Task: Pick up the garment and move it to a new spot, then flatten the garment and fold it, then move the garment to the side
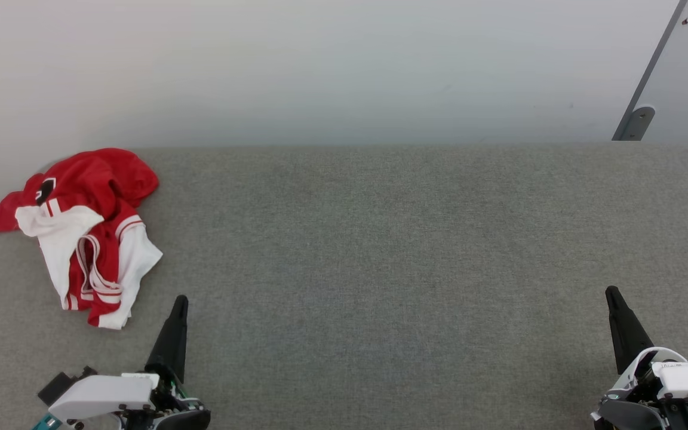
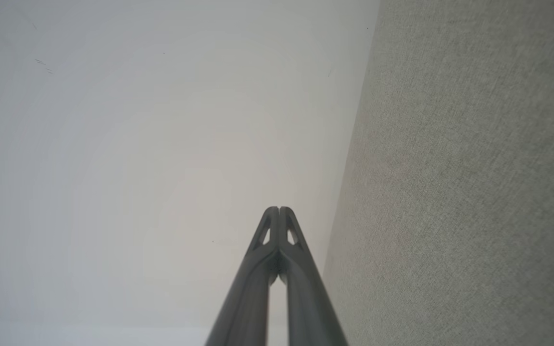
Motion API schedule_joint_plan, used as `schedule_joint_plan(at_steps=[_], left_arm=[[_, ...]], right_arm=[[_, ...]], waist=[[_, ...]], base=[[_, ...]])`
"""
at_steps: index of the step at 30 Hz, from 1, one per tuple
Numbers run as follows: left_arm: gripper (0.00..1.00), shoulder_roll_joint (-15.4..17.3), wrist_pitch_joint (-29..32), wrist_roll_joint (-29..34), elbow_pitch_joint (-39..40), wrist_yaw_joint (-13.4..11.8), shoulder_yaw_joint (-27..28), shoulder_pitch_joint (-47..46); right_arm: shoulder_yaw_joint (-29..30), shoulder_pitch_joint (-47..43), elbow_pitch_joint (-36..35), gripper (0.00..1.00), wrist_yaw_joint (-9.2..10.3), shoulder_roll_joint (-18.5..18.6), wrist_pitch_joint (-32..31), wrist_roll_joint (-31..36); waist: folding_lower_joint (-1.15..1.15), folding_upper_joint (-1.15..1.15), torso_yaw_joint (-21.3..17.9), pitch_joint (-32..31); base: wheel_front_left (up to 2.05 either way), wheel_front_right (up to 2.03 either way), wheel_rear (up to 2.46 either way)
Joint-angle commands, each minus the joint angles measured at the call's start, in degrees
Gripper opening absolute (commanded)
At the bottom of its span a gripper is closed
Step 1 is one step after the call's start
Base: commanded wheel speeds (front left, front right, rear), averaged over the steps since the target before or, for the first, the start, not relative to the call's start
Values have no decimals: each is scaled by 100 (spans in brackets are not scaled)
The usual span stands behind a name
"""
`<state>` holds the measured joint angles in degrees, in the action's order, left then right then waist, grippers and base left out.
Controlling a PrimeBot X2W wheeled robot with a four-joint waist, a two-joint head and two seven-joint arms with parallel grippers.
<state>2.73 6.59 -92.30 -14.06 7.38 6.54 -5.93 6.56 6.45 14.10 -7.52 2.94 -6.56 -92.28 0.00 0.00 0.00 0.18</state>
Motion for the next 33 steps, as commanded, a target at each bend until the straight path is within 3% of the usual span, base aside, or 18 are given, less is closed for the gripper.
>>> schedule_joint_plan(at_steps=[1, 29, 30, 33], left_arm=[[0, 2, 8, -23, 12, 26, 10, -52], [0, -3, -1, -2, -14, -1, -3, 9], [100, -12, -6, -3, -46, -2, -8, 34], [100, -54, -7, -4, -211, -8, -18, 187]], right_arm=[[-1, -50, -14, 0, 6, -16, -4, -27], [-2, -3, 18, 0, -1, 1, 3, 3], [-5, -21, 58, 100, 0, -3, 5, 3], [-11, -149, 216, 100, 0, -26, 9, 4]], waist=[[0, 0, 0, 0], [0, 0, 0, 0], [0, 0, 0, 0], [0, 0, 0, 0]], base=[[0, 0, 0], [0, 0, 0], [0, 0, 0], [0, 0, 0]])
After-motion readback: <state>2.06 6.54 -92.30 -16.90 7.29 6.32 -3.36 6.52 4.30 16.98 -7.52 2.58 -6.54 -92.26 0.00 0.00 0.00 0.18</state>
